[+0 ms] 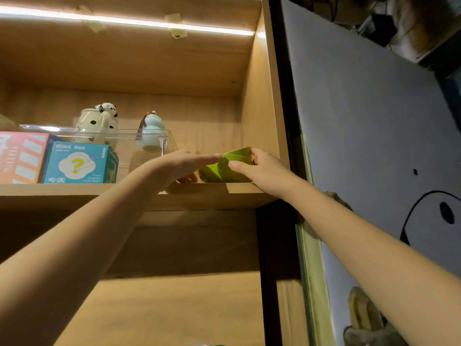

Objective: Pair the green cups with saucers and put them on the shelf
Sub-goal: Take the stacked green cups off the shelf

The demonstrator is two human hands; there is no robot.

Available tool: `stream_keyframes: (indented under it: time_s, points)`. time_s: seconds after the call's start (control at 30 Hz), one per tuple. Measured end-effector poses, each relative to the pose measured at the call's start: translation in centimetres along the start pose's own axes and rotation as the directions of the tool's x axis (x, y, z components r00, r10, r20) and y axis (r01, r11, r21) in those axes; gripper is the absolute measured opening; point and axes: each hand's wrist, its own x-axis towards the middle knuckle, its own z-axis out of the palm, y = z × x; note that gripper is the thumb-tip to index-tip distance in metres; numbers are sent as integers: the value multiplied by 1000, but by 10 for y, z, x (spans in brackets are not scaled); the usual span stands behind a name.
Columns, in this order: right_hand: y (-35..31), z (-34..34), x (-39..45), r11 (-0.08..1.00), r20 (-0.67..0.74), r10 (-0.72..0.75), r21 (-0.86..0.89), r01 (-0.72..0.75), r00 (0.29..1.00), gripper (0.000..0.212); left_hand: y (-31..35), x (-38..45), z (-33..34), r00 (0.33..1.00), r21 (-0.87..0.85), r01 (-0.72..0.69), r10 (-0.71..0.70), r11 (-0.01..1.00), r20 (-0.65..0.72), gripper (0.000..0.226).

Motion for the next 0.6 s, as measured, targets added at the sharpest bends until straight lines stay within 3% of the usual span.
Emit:
stream_keyframes:
  time_s: [0.23, 0.4, 0.53, 0.6]
  points:
    - [1, 4, -6, 999, -60, -11, 50, 14, 998, 66, -1, -2, 11, 972, -90, -123, 102, 988, -210, 53]
    - [-9, -3, -14, 993, -67, -40, 107, 47, 997, 46, -2, -15, 8, 949, -184, -197, 140, 963, -281, 63]
    - [-21, -10, -24, 985, -62, -70, 153, 78, 996, 49, 1, -34, 2, 934, -253, -242, 154, 937, -324, 63]
    - [-30, -15, -30, 981, -70, -87, 167, 97, 994, 51, 3, -47, -1, 921, -300, -271, 155, 915, -357, 73]
